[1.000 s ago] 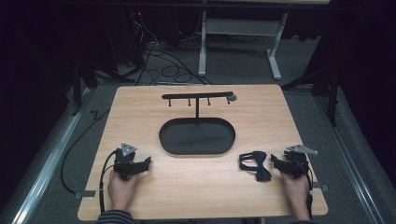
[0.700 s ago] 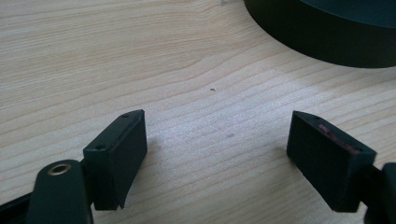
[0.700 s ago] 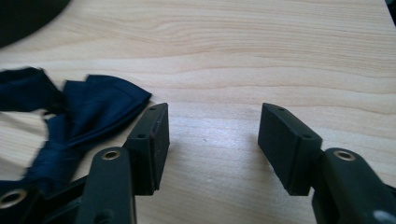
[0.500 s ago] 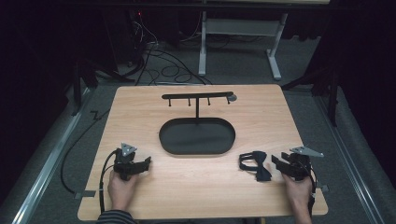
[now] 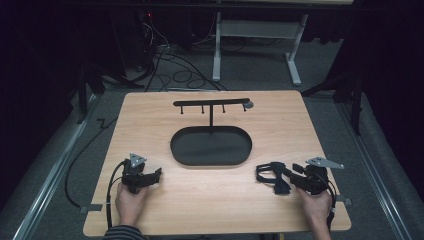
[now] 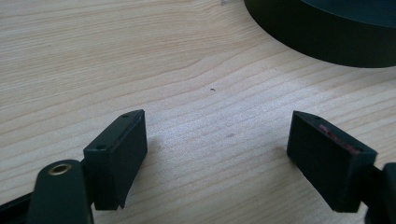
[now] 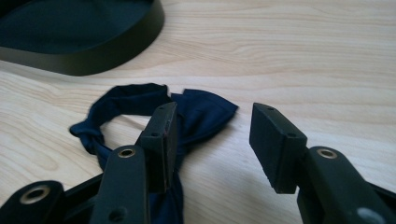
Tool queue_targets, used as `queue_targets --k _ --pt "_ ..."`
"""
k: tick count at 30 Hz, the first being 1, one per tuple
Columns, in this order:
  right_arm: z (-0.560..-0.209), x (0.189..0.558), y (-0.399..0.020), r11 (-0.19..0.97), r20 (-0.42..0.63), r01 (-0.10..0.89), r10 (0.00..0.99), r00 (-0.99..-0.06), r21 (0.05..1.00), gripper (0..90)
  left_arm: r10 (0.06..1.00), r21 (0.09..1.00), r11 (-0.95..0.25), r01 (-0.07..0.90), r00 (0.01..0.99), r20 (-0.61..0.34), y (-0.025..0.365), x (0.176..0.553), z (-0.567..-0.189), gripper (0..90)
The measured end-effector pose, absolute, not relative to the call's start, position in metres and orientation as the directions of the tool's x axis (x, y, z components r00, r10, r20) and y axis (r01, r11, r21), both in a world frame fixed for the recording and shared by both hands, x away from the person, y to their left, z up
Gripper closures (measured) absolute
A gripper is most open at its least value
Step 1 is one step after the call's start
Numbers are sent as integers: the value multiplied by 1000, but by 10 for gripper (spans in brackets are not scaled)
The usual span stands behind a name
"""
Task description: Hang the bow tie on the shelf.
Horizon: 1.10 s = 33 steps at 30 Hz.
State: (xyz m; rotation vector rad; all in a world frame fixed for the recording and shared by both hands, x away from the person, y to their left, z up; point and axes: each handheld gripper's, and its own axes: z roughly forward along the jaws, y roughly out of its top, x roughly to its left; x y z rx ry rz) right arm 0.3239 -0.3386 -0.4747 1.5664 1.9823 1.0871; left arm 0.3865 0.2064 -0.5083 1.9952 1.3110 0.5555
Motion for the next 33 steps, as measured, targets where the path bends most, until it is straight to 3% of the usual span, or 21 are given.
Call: queue_targets --k 14,29,33 --pt "-467 343 -308 153 132 628 914 -383 763 455 915 734 -264 626 403 -14 206 386 -508 205" --pt "-478 363 -288 215 116 646 896 -429 732 477 915 733 -265 627 403 -14 206 386 -508 204" --pt "-487 366 -285 229 124 675 894 -432 701 525 915 733 -265 627 403 -14 206 386 -508 204"
